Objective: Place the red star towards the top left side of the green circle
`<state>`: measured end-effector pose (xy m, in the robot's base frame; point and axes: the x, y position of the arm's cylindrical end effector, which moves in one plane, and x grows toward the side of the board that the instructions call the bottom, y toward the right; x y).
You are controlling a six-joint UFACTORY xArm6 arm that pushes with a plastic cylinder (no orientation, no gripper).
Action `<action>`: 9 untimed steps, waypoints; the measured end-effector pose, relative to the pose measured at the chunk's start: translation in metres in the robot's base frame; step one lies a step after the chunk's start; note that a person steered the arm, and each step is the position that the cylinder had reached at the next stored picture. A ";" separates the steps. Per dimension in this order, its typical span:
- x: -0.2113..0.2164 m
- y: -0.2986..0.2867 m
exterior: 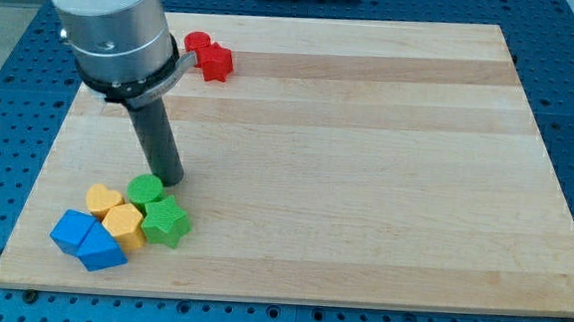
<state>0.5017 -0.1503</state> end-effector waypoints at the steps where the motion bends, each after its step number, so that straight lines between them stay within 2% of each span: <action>1: 0.009 -0.001; 2: 0.002 0.000; 3: -0.043 0.028; 5: -0.204 0.092; 6: -0.252 0.089; 7: -0.248 0.060; 9: -0.202 0.026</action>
<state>0.2998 -0.1240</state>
